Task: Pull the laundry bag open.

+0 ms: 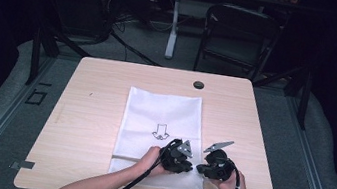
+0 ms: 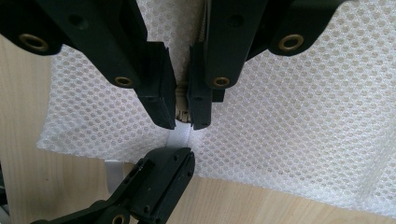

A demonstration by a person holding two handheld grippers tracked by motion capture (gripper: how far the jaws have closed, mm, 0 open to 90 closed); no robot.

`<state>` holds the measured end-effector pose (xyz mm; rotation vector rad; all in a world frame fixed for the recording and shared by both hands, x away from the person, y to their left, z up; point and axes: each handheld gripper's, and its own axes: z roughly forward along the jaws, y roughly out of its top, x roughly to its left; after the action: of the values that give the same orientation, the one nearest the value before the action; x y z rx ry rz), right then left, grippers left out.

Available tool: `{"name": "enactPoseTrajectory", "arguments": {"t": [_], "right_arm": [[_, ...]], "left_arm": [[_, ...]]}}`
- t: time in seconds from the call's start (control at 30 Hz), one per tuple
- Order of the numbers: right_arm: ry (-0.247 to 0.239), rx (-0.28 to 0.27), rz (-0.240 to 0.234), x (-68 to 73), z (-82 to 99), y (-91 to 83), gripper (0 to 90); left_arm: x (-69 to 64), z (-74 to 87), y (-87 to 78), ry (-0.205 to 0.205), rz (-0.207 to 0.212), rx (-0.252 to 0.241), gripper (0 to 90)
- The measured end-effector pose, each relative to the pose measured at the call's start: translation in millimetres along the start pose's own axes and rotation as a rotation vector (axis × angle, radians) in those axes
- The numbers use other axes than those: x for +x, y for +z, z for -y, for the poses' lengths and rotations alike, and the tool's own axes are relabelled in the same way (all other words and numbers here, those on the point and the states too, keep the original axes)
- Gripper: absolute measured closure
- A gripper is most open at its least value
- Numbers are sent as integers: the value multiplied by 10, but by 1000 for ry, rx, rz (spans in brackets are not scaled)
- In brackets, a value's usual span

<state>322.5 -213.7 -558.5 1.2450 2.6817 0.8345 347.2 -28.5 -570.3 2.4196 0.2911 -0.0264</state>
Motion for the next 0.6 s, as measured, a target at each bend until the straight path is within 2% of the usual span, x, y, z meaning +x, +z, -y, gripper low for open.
{"name": "enactPoseTrajectory", "arguments": {"t": [0.07,0.23,0.27,0.37,0.47,0.53,0.6], "right_arm": [[-23,14,16,3,-2,5,900],[-24,14,30,35,-5,18,900],[-38,21,29,38,-7,14,900],[-16,16,15,10,-3,17,900],[-14,7,15,18,1,21,900],[-35,22,28,19,-3,14,900],[-32,18,25,20,-1,16,900]], "left_arm": [[-13,-5,-3,7,-18,8,822],[-13,13,-5,3,-10,-6,823],[-15,16,-9,5,-11,-2,823],[-17,22,-18,6,-16,-5,824],[-22,22,-19,12,-17,-4,824],[-27,16,-30,18,-27,11,824],[-29,19,-27,20,-21,2,825]]}}
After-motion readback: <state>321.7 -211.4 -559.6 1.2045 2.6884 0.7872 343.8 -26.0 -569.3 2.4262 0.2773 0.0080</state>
